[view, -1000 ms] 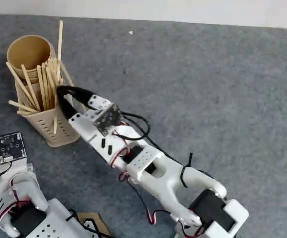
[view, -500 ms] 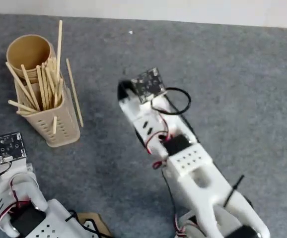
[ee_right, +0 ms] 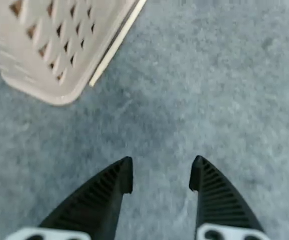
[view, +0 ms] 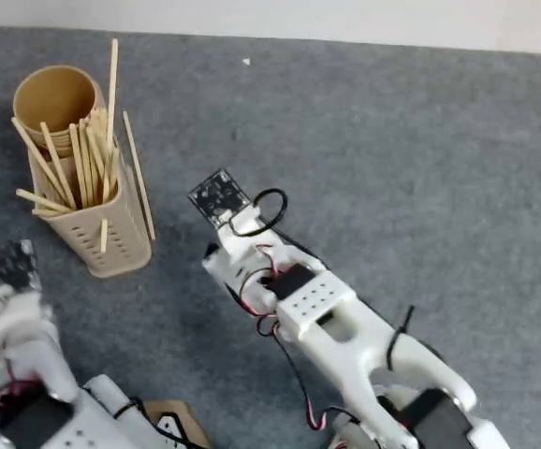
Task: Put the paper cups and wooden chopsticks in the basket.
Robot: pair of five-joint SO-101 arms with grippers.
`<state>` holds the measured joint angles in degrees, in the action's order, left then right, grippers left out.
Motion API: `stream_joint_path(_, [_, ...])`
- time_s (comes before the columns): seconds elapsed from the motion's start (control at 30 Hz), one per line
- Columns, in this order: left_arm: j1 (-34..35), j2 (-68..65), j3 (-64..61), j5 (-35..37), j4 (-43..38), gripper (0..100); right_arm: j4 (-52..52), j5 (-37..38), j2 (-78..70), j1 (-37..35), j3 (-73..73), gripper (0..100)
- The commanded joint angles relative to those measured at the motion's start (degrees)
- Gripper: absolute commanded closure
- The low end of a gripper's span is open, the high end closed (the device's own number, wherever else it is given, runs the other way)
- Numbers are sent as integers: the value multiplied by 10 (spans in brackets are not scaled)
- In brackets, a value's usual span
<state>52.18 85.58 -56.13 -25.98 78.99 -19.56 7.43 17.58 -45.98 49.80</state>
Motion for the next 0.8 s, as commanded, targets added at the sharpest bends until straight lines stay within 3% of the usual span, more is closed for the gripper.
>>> stream_joint_path(0.0, [-15,-198,211,-6,37,782,65,-4,-17,11,0,800])
stream_joint_path(0.1, [-107,-349,366,-6,131,782,38,-3,13,81,0,800])
stream_joint_path(0.2, [-213,-479,480,-2,235,782,-52,-3,75,156,0,800])
stream_joint_path(0.3, [-255,-559,504,19,233,782,-127,-2,153,215,29,800])
stream_joint_path(0.4, [-297,-598,490,18,232,782,-123,17,225,283,106,800])
stream_joint_path(0.57, [-323,-598,487,20,225,782,-96,59,288,328,211,800])
stream_joint_path(0.77, [-288,-595,498,35,223,782,-81,60,298,327,255,800])
